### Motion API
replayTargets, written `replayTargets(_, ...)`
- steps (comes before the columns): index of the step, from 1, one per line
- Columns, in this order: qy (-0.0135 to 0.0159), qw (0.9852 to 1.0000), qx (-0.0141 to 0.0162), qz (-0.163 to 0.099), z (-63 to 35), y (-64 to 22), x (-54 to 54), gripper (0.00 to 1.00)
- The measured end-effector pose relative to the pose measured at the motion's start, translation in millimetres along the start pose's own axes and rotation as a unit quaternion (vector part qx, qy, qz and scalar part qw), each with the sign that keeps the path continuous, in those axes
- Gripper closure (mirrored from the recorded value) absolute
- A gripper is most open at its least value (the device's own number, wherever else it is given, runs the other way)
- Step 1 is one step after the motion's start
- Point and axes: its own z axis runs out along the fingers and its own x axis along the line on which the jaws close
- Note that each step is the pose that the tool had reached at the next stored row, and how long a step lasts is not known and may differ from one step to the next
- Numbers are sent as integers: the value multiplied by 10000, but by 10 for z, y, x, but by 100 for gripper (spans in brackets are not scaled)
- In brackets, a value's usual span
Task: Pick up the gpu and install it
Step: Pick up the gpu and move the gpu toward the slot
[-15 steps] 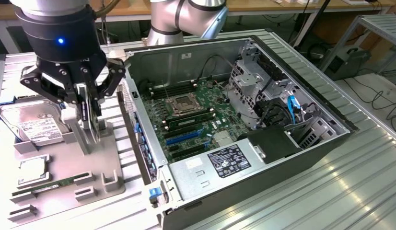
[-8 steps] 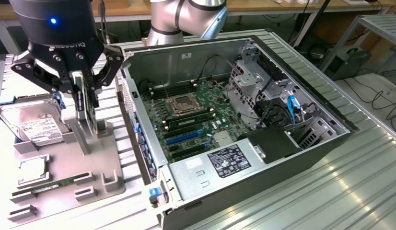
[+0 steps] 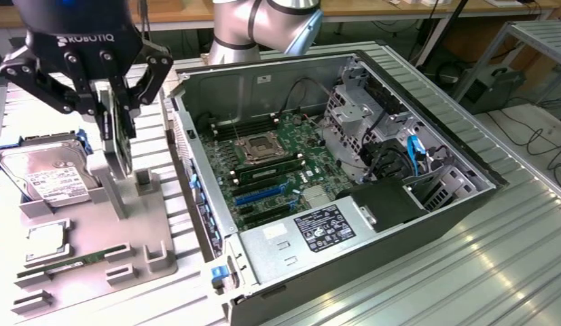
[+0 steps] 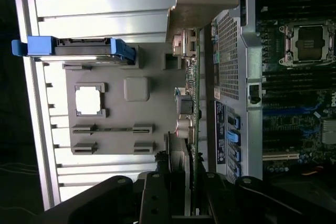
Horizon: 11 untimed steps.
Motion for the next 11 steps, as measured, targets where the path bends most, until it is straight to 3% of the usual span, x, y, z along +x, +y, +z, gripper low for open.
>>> replayTargets(8, 0, 10000, -1, 0, -189, -9, -1, 72)
replayTargets(11, 0, 10000, -2, 0, -198, -9, -2, 72)
